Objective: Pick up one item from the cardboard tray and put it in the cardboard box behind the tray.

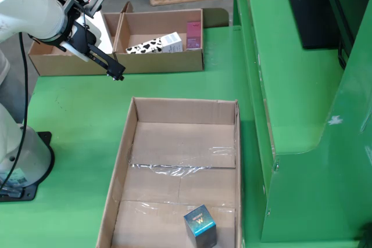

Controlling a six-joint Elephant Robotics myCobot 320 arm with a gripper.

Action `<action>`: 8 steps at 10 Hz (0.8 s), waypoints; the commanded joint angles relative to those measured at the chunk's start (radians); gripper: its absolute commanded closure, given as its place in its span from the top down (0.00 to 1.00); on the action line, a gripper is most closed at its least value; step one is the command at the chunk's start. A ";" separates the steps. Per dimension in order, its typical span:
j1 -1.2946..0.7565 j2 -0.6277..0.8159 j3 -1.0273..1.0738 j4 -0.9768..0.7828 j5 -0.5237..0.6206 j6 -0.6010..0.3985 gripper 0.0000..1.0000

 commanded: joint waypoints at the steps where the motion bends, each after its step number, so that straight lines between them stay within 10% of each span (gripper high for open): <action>1: -0.009 0.020 0.015 0.013 0.009 0.003 1.00; 8: -0.122 -0.020 0.015 0.105 0.037 -0.015 1.00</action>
